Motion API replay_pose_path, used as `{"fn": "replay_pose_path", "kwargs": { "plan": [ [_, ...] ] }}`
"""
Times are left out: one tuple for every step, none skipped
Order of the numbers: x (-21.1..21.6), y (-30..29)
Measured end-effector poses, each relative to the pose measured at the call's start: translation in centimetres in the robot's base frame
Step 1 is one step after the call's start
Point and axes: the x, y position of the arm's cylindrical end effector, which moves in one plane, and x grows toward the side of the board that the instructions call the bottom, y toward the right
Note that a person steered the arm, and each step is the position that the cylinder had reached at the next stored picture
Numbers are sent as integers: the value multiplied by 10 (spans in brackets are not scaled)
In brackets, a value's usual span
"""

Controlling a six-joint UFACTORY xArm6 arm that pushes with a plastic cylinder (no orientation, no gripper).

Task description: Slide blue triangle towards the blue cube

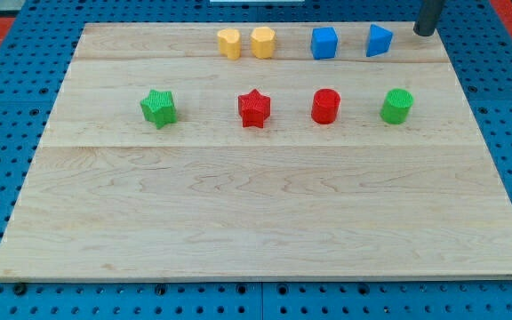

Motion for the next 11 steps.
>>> {"fn": "replay_pose_path", "kwargs": {
  "plan": [
    [0,1],
    [0,16],
    [0,18],
    [40,18],
    [74,0],
    [73,-40],
    [31,-18],
    [-7,3],
    [20,-66],
    [29,-114],
    [29,-101]
  ]
}}
